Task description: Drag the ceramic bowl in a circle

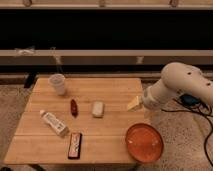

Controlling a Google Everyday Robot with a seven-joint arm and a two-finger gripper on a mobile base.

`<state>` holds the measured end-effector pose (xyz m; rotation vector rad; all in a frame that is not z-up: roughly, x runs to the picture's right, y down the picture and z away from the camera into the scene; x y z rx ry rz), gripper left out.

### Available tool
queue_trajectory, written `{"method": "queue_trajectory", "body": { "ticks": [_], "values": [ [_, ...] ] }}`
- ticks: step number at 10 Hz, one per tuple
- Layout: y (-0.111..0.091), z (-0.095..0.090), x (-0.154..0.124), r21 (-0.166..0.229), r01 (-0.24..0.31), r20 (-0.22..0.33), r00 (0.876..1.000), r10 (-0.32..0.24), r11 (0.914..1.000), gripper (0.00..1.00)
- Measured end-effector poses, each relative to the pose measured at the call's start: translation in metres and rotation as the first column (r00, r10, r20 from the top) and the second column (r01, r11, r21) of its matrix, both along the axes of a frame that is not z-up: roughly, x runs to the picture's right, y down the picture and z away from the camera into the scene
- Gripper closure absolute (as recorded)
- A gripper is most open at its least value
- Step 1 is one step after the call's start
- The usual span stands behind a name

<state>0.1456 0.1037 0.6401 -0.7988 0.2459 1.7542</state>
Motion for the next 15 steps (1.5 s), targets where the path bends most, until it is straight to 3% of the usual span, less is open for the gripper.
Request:
{"method": "queue_trajectory", "body": {
  "ticks": [10,12,15],
  "values": [
    [0.0,0.0,0.0,0.002,0.003,-0.001,1.0,-0.003,1.0,0.38],
    [-0.002,0.008,-0.006,0.028,0.043,-0.047,0.998,-0.042,0.9987,0.38],
    [0.013,0.044,-0.023,0.056,0.119,-0.137,0.984,-0.111,0.9913,0.38]
  ]
}}
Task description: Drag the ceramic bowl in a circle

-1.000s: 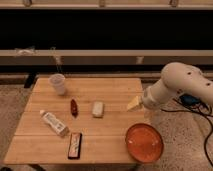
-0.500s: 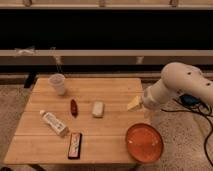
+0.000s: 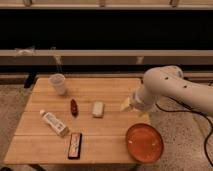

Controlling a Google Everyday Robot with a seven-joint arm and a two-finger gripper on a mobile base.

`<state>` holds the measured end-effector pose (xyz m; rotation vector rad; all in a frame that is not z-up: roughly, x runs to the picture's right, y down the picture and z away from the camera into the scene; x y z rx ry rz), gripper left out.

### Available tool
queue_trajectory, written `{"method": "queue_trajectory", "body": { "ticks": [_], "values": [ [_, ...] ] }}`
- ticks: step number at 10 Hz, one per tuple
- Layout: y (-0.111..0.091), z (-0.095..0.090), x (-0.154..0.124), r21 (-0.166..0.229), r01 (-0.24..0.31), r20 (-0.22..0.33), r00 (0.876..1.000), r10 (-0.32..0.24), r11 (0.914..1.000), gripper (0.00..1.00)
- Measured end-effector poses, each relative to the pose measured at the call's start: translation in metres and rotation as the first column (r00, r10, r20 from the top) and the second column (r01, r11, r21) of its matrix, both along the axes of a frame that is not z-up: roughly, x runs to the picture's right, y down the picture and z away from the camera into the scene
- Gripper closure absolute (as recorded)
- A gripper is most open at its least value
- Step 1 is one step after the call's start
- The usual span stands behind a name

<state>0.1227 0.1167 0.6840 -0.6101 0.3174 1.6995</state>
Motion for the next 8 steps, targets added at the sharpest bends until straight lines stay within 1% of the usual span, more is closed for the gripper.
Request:
{"method": "queue_trajectory", "body": {
  "ticks": [1,2,3,4,5,6,8],
  "values": [
    [0.012,0.012,-0.001,-0.003,0.018,-0.021,1.0,-0.018,0.9998,0.38],
    [0.027,0.025,-0.003,-0.013,0.04,-0.042,0.998,-0.041,0.9991,0.38],
    [0.04,0.036,-0.002,-0.032,0.049,-0.063,0.997,-0.051,0.9983,0.38],
    [0.055,0.046,0.006,-0.059,0.05,-0.09,0.994,-0.056,0.997,0.38],
    [0.072,0.05,0.015,-0.095,0.051,-0.117,0.991,-0.062,0.9941,0.38],
    [0.085,0.052,0.02,-0.123,0.049,-0.13,0.989,-0.065,0.9912,0.38],
    [0.096,0.055,0.023,-0.164,0.025,-0.144,0.988,-0.049,0.9861,0.38]
  ]
}}
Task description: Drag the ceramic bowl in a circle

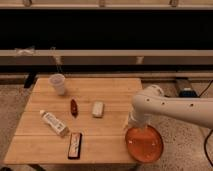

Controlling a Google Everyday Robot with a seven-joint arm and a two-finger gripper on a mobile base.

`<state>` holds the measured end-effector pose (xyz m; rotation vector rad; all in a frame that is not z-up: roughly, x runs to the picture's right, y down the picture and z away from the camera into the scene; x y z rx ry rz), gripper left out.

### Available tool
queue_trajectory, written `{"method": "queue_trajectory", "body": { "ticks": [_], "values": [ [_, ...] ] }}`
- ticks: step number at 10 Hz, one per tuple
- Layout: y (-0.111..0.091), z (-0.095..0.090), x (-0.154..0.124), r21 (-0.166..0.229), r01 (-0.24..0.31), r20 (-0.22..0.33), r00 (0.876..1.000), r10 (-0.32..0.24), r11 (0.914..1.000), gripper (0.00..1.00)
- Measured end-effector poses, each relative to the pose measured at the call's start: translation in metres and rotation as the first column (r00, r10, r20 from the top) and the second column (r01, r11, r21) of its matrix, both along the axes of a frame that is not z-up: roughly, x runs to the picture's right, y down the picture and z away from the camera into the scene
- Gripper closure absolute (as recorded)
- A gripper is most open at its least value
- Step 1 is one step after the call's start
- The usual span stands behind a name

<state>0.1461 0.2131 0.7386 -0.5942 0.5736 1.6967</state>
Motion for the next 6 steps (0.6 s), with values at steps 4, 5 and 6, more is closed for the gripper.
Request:
{"method": "queue_trajectory", "body": {
  "ticks": [4,5,6],
  "values": [
    [0.027,0.008,0.001,-0.066,-0.03,-0.013,1.0,0.029,0.9974,0.38],
    [0.031,0.009,0.0,-0.075,-0.032,-0.013,0.999,0.031,0.9967,0.38],
    [0.035,0.01,0.0,-0.085,-0.033,-0.014,0.999,0.032,0.9959,0.38]
  ]
}}
